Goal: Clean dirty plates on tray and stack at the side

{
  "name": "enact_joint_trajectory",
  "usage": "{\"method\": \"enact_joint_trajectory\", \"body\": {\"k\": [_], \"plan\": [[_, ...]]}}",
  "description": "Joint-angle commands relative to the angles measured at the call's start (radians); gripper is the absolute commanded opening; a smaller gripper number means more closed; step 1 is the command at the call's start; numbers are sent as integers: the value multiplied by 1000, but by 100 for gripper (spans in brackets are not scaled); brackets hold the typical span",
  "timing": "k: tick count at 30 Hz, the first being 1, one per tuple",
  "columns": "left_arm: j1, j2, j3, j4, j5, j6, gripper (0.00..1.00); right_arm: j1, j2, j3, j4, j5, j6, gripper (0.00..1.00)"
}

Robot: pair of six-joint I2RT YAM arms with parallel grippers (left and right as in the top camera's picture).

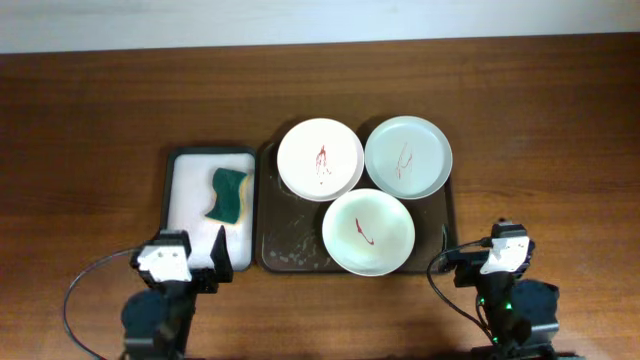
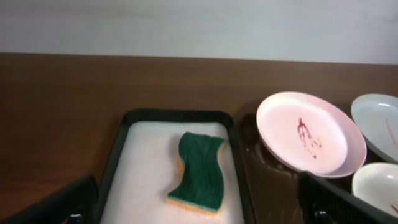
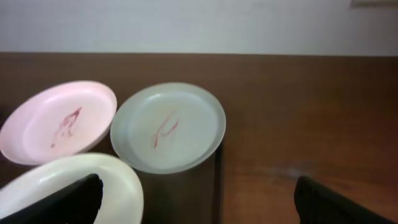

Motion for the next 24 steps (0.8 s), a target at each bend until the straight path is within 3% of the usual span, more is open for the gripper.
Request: {"method": "enact_joint_trajectory", "body": {"k": [1,5,7,11,14,17,20,24], "plan": [[6,198,169,-78,4,16,99,8,185,166,-93,-8,14,99],[6,504,383,-220,73,16,99,8,493,372,-239,-67,13,99],[6,719,564,-380,86,16,99,8,699,523,-364,-73,13,99],[6,934,784,-592,78,16,99,8,938,742,-528,-106,14,99],[6,1003,784,-549,78,16,99,8,995,751,-530,-247,13,99],[6,1056,784,-373,78,16,100,8,995,751,-473,-282,13,99],[6,1197,784,-265,78,16,92,8,995,751,-473,-281,13,99],[5,1441,784,-229,79,16,84,8,995,751,-470,-281,13,99]]}}
